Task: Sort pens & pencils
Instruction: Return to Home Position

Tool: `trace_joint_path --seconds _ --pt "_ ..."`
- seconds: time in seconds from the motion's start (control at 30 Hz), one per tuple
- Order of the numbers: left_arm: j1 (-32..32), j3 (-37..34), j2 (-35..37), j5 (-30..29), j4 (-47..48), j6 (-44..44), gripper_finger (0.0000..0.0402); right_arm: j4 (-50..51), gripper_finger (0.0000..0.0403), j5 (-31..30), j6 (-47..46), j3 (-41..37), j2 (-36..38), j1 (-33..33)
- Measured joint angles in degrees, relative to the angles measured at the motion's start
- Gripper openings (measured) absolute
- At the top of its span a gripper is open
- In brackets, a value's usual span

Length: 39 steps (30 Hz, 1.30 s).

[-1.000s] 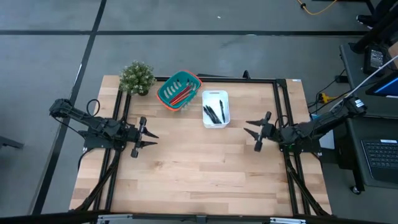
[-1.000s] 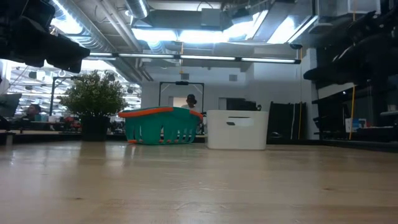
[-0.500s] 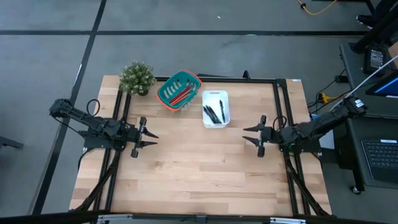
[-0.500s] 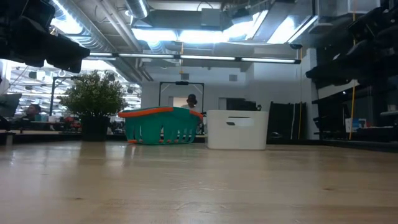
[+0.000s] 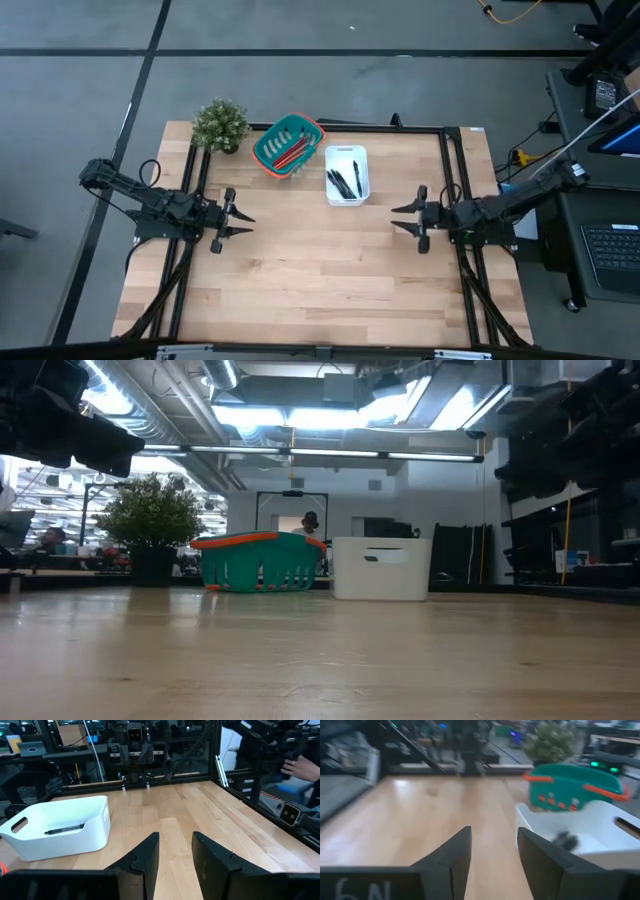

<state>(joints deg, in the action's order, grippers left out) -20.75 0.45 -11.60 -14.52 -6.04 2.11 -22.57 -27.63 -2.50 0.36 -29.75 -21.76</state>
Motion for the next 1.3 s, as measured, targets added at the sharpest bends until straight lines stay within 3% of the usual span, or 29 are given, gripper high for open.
trace_joint_path --seconds 0.2,0.27,0.37,0.73,1.3 --pt "0.0 0.0 0.0 0.0 0.0 0.0 0.0110 11.7 0.0162 20.7 2.7 0.0 18.2 8.3" --pt "0.0 0.0 0.0 0.0 0.0 0.0 0.0110 18.2 0.0162 24.3 0.9 0.1 24.2 11.0" --pt "0.0 0.0 0.0 0.0 0.0 0.0 0.0110 21.1 0.0162 25.4 -3.9 0.1 29.7 15.0" --pt "0.0 0.0 0.0 0.1 0.0 0.0 0.0110 21.7 0.0162 28.4 -3.3 0.1 29.6 22.1" --pt "0.0 0.0 0.0 0.2 0.0 0.0 0.0110 21.6 0.0162 29.3 -6.2 0.1 29.6 22.6"
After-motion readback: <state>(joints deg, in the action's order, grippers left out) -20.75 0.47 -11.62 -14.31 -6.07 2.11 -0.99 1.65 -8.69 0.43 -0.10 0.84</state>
